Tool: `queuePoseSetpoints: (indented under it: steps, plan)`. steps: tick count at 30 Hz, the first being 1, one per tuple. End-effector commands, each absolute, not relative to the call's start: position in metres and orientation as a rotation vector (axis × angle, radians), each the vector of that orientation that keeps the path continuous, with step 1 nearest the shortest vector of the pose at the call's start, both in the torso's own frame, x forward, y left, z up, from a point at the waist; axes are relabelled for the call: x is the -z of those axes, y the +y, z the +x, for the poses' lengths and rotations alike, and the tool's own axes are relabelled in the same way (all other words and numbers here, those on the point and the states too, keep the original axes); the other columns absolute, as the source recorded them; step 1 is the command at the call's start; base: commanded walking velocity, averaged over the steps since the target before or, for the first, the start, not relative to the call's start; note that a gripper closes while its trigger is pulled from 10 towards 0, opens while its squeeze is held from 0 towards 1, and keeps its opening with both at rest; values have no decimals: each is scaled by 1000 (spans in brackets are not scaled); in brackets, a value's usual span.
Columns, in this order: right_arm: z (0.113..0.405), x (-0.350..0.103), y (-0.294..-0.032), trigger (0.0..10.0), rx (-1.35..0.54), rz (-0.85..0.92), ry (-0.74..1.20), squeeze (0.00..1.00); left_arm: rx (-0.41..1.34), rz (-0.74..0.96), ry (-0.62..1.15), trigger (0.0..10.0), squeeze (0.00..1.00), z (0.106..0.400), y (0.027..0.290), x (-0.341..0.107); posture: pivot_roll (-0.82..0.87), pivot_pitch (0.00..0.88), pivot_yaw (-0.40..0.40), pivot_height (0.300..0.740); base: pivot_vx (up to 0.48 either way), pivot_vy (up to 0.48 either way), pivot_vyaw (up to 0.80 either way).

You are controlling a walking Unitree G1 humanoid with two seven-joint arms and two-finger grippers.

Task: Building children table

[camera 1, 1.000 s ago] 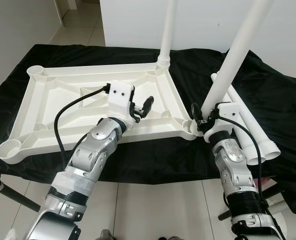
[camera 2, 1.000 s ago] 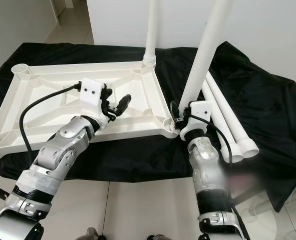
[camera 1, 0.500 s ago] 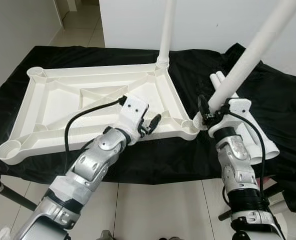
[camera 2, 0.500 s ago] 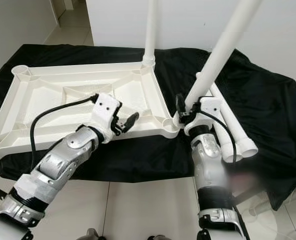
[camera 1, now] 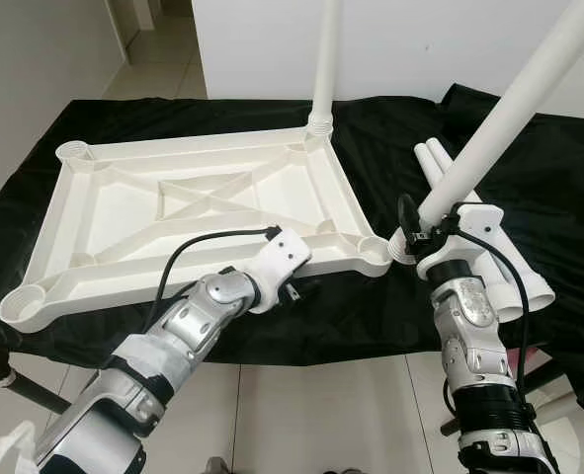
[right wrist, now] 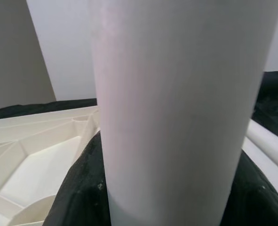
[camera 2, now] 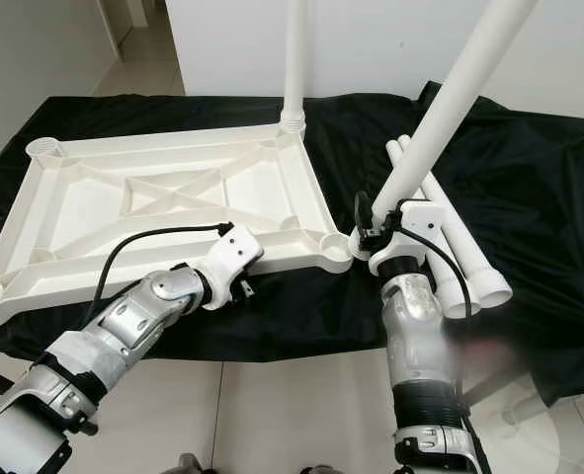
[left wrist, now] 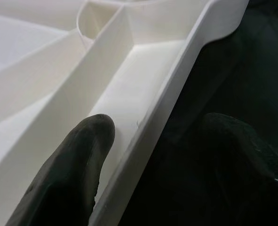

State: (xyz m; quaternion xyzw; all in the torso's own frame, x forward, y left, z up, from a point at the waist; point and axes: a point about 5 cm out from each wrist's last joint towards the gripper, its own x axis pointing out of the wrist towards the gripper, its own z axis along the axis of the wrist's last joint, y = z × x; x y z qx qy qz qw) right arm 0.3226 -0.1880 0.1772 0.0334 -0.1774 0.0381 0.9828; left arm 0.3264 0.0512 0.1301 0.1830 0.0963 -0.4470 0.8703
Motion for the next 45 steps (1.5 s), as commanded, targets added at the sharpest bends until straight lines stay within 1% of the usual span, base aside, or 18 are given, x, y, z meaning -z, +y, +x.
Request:
queuePoseSetpoints:
  steps: [1, 4, 10, 11, 12, 13, 15, 16, 24, 29, 31, 32, 36, 37, 40, 42, 44, 45]
  plan:
    - [321, -180, -189, 10000, -67, 69, -373, 0, 1004, 385, 243, 10000, 0, 324, 51, -125, -69, 65, 46, 740, 0, 0, 0]
    - [321, -181, -188, 10000, -69, 65, -374, 0, 984, 391, 245, 10000, 0, 329, 53, -126, -69, 64, 46, 740, 0, 0, 0]
    - [322, -181, -188, 10000, -70, 59, -369, 0, 998, 366, 270, 10000, 0, 337, 56, -126, -66, 61, 45, 740, 0, 0, 0]
    - [323, -180, -188, 10000, -68, 53, -365, 0, 1022, 354, 276, 4431, 0, 336, 59, -126, -66, 59, 45, 740, 0, 0, 0]
    - [323, -180, -188, 10000, -68, 53, -365, 0, 1022, 354, 276, 4431, 0, 336, 59, -126, -66, 59, 45, 740, 0, 0, 0]
    - [323, -179, -187, 10000, -68, 48, -362, 0, 1064, 337, 281, 0, 0, 334, 61, -127, -65, 59, 45, 740, 0, 0, 0]
    - [323, -179, -187, 10000, -68, 48, -362, 0, 1064, 337, 281, 0, 0, 334, 61, -127, -65, 59, 45, 740, 0, 0, 0]
    - [323, -178, -186, 10000, -72, 45, -358, 0, 1170, 354, 273, 0, 0, 326, 67, -127, -62, 56, 46, 740, 0, 0, 0]
    - [323, -175, -183, 10000, -81, 43, -347, 0, 1308, 393, 285, 0, 0, 316, 81, -127, -57, 53, 47, 740, 0, 0, 0]
    - [323, -174, -182, 10000, -86, 42, -345, 0, 1335, 422, 295, 0, 0, 314, 88, -126, -57, 52, 48, 740, 0, 0, 0]
    - [322, -172, -179, 10000, -106, 40, -335, 0, 1334, 467, 317, 0, 0, 315, 98, -123, -54, 50, 47, 740, 0, 0, 0]
    - [322, -172, -179, 10000, -106, 40, -335, 0, 1334, 467, 317, 0, 0, 315, 98, -123, -54, 50, 47, 740, 0, 0, 0]
    - [321, -168, -173, 10000, -141, 30, -311, 0, 1289, 519, 322, 0, 0, 318, 108, -124, -52, 50, 44, 740, 0, 0, 0]
    - [321, -165, -170, 10000, -155, 22, -293, 0, 1277, 524, 316, 10000, 0, 319, 109, -126, -49, 48, 41, 740, 0, 0, 0]
    - [322, -161, -163, 10000, -176, 13, -251, 0, 1288, 472, 287, 10000, 0, 317, 107, -134, -47, 48, 34, 740, 0, 0, 0]
    - [322, -161, -163, 10000, -176, 13, -251, 0, 1288, 472, 287, 10000, 0, 317, 107, -134, -47, 48, 34, 740, 0, 0, 0]
    - [323, -161, -161, 10000, -182, 9, -236, 0, 1315, 385, 265, 10000, 0, 313, 103, -143, -44, 48, 27, 740, 0, 0, 0]
    - [323, -163, -160, 10000, -190, -6, -239, 0, 1333, 304, 242, 10000, 675, 310, 99, -151, -42, 47, 23, 740, 0, 0, 0]
